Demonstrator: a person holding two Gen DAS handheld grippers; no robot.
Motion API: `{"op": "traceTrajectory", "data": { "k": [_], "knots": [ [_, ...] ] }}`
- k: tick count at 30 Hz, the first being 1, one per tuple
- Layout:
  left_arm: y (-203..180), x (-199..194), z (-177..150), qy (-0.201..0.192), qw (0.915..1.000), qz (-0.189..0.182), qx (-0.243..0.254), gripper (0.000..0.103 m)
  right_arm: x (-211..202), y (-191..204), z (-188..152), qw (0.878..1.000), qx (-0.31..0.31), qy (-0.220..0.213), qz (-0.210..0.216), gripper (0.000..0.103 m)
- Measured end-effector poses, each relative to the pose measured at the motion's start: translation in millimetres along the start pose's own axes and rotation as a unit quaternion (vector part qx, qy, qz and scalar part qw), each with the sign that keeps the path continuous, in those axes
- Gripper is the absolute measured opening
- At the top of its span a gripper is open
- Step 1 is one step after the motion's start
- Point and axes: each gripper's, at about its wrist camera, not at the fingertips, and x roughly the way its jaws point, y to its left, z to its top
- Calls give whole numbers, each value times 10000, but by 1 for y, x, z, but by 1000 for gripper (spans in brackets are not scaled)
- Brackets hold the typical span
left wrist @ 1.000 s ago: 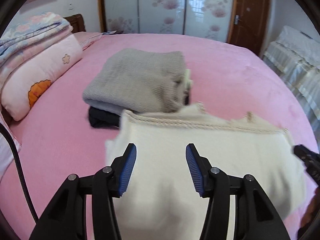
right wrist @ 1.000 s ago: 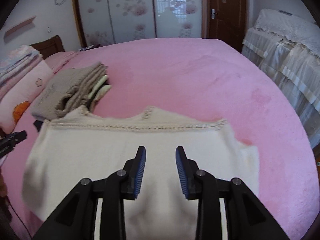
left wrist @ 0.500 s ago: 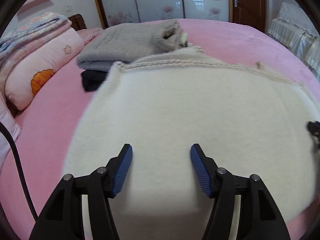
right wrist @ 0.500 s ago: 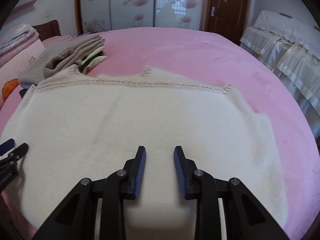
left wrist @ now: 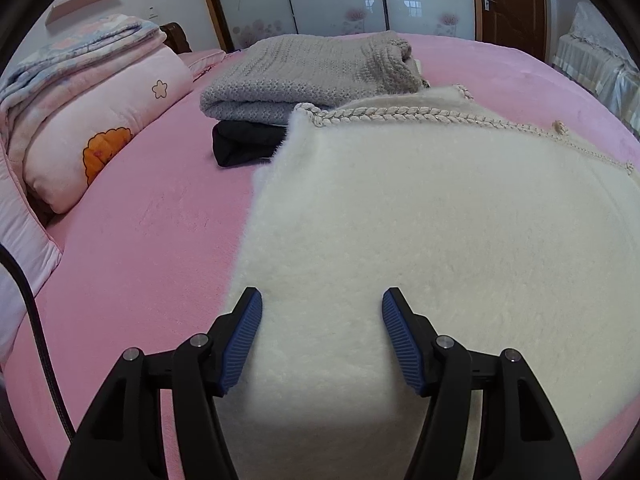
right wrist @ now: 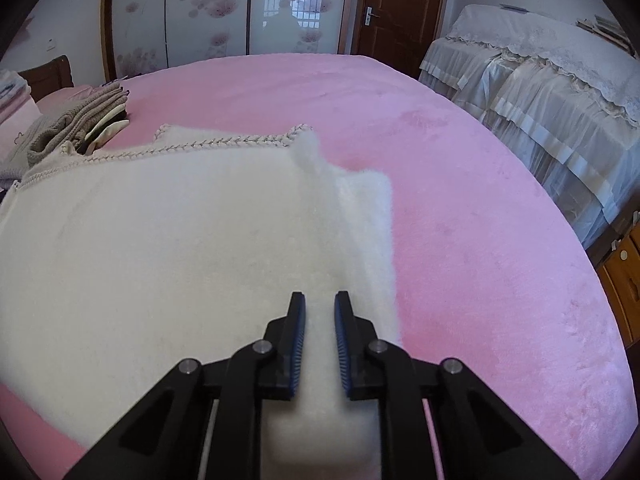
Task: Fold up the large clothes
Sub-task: 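Open both tools, release the hem and withdraw above the folded cardigan, then grasp one end of the folded cardigan with the left tool and lift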
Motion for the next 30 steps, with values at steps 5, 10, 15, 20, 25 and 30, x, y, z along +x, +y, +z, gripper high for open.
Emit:
{"op": "traceTrajectory", "data": {
  "k": [5, 10, 15, 20, 25, 30],
  "knots": [
    [1, -6, 9, 521, 9986, -98, -33, 62, -13, 2, 6, 9995, 176, 233, 85, 25],
    [7, -27, 9, 1102, 9927, -399, -278, 62, -50, 7, 11, 9990, 243, 262, 267, 39],
    [10, -70, 9, 1168, 9909, -545, -376, 62, -95, 16, 16, 9972, 274, 293, 627, 44],
    [11, -118, 7, 1044, 9920, -625, -340, 62, -140, 29, 18, 9967, 137, 120, 787, 45],
    [8, -165, 0, 906, 9928, -740, -273, 62, -176, 37, 16, 9950, 127, 42, 990, 47],
    [7, -199, -11, 775, 9930, -847, -273, 62, -205, 46, 12, 9931, 123, -43, 1164, 48]
  ]
}}
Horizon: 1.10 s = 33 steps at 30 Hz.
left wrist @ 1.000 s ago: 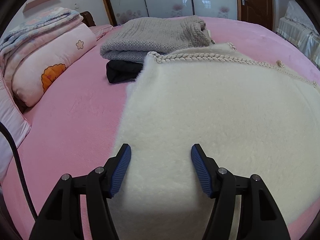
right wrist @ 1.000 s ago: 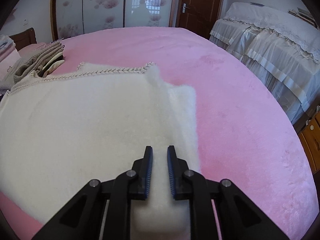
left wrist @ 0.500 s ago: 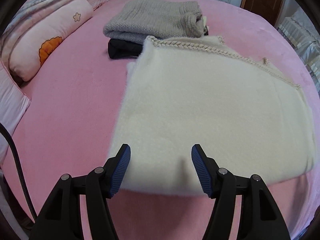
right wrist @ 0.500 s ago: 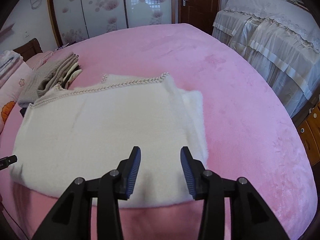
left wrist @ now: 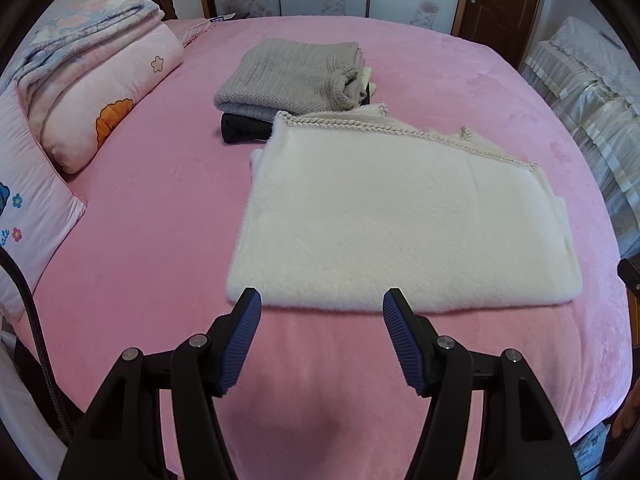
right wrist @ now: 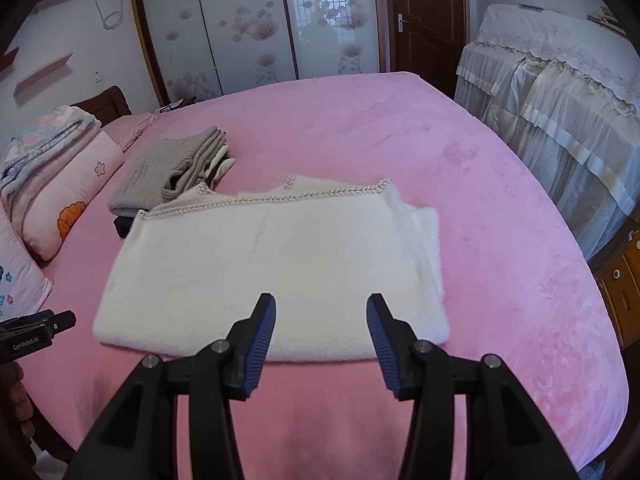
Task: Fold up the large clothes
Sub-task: 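Grasp one end of the folded cardigan with the left tool and lift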
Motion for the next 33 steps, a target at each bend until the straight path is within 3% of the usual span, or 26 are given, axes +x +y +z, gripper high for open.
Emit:
{"op": "traceTrajectory", "data": {
  "k": [7, 10, 15, 22, 27, 33],
  "knots": [
    [5, -15, -30, -13, 9982, -472, -373, 62, -22, 17, -12, 9996, 32, -227, 157, 50],
    [10, -4, -44, -11, 9962, -640, -599, 62, -20, 23, -23, 9990, 152, -393, 161, 57],
    [21, 29, -67, 28, 9920, -773, -993, 62, -4, 29, -47, 9978, 390, -524, 114, 59],
    [33, 82, -87, 177, 9806, -1310, -1448, 62, 36, 40, -83, 9978, 471, -461, -43, 59],
    [37, 122, -85, 95, 9678, -1747, -1808, 62, 62, 50, -91, 9987, 414, -305, 32, 59],
    [39, 165, -70, -34, 9584, -1906, -2125, 62, 83, 65, -88, 9990, 144, -413, -9, 59]
  ]
}}
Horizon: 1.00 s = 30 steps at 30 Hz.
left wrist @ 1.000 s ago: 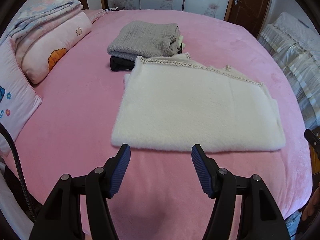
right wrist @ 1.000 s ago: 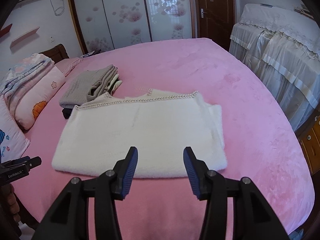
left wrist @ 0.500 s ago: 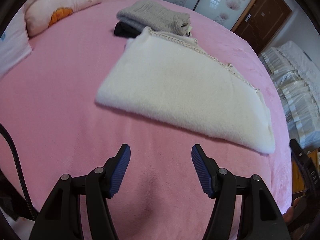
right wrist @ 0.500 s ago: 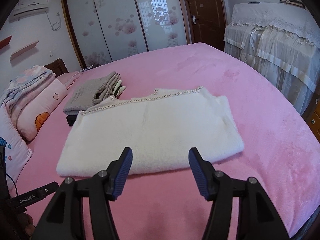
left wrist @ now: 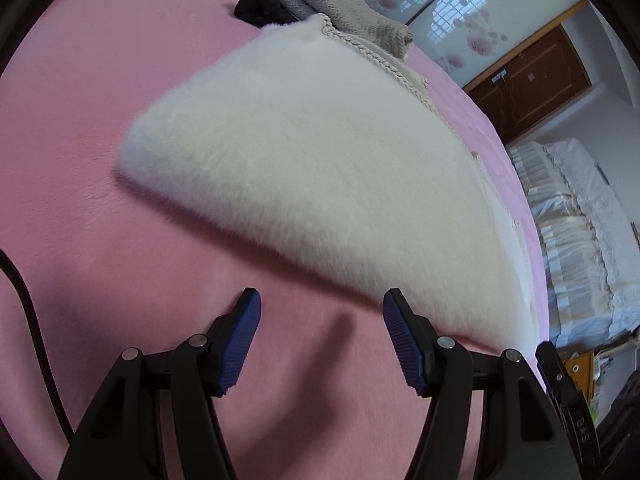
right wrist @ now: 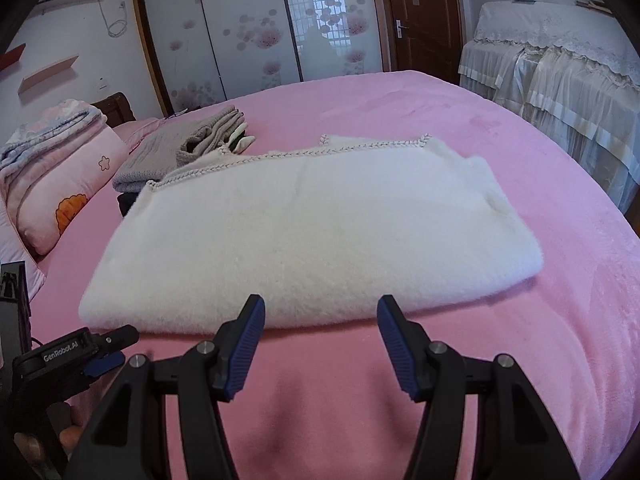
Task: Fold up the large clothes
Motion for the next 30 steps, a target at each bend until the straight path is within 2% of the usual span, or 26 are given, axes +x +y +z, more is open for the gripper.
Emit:
{"op": "traceTrajectory", "data": {
  "k": [7, 12, 17, 18, 22, 25, 27, 29, 30],
  "knots": [
    [0, 25, 19, -323, 9992, -236, -33, 62, 21, 13, 8, 9997, -207, -114, 34, 59],
    [2, 33, 37, -479, 9978, -384, -242, 62, 33, 14, 12, 9998, -181, -119, 46, 59],
    [1, 39, 51, -749, 9955, -356, -467, 62, 44, 16, 20, 9994, -264, -203, -26, 59],
    [1, 39, 52, -808, 9948, -349, -516, 61, 47, 17, 22, 9993, -289, -226, -33, 58],
    [4, 38, 54, -981, 9921, -291, -729, 44, 60, 21, 33, 9986, -429, -309, -73, 57],
    [5, 33, 54, -1078, 9907, -232, -796, 31, 73, 29, 43, 9973, -641, -337, -82, 44],
    [1, 29, 54, -1137, 9906, -117, -747, 26, 87, 36, 50, 9962, -818, -291, -41, 28],
    [-7, 24, 53, -1226, 9901, 21, -690, 23, 102, 43, 57, 9954, -929, -246, -4, 17],
    [-8, 19, 51, -1264, 9896, 70, -681, 23, 108, 45, 59, 9950, -972, -222, 34, 16]
  ]
}}
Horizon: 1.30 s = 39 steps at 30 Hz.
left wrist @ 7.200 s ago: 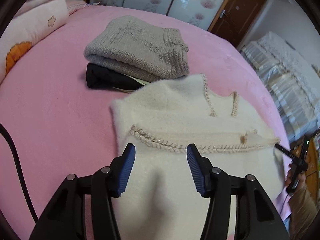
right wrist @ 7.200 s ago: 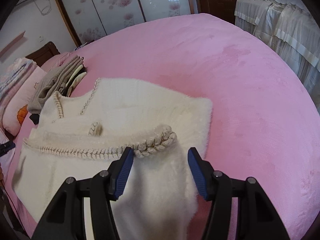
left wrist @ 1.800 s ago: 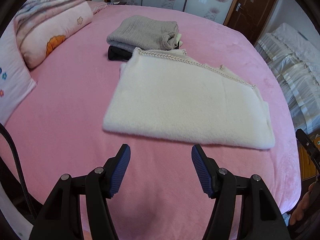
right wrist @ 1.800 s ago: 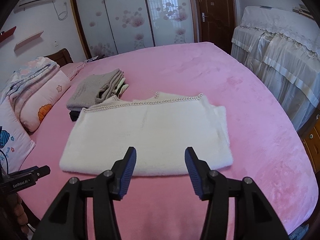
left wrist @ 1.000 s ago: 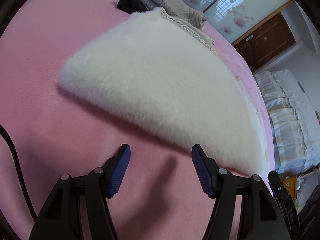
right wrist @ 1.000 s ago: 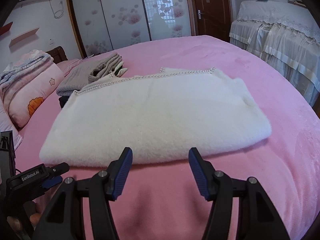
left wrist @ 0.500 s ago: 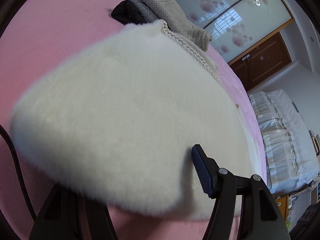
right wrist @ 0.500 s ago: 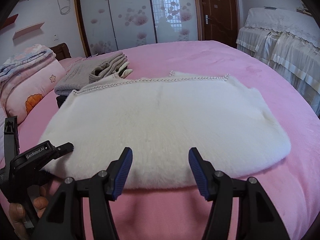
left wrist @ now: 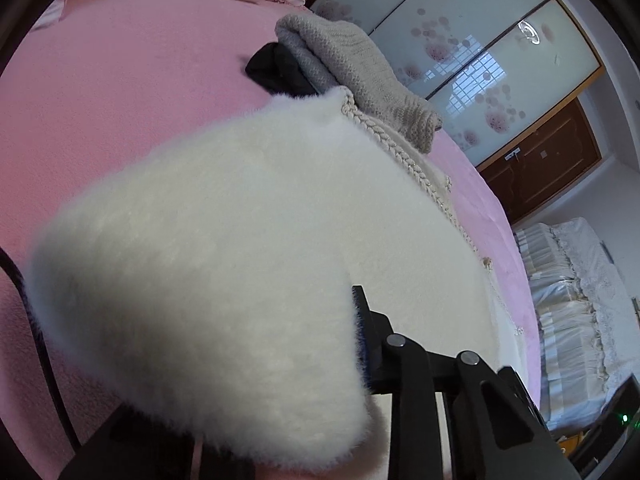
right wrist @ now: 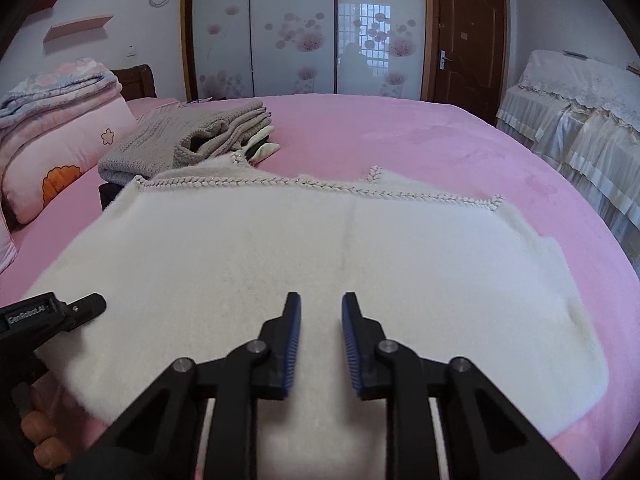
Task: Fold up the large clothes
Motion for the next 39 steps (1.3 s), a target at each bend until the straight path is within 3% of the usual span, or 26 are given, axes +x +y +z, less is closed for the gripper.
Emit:
{"op": "traceTrajectory", "data": {
  "k": [7, 12, 16, 23, 30, 33, 35, 39],
  "knots": [
    [-34, -25, 0, -531, 9964, 234, 613, 21, 21, 3, -12, 9987, -293, 318, 284, 15],
    [-77, -43, -1, -937, 9881, 219, 1204, 20, 12, -9, -23, 9976, -138, 387, 564, 15],
    [-116, -55, -9, -1187, 9776, 145, 1734, 20, 4, -19, -38, 9963, 171, 353, 767, 15],
    [-189, -65, -33, -1373, 9519, 11, 2739, 20, 1, -44, -51, 9862, 959, 347, 1302, 15],
    [-249, -61, -63, -1178, 9300, -255, 3474, 20, -5, -73, -67, 9668, 1717, 417, 1848, 10],
    [-268, -52, -76, -977, 9233, -423, 3691, 20, -12, -90, -74, 9613, 1987, 558, 1824, 0],
    [-281, -39, -88, -786, 9173, -401, 3884, 20, -21, -105, -79, 9576, 2143, 637, 1814, 0],
    [-294, -9, -111, -140, 9146, -486, 4012, 20, -55, -126, -84, 9746, 1824, 496, 1199, 0]
  ]
}}
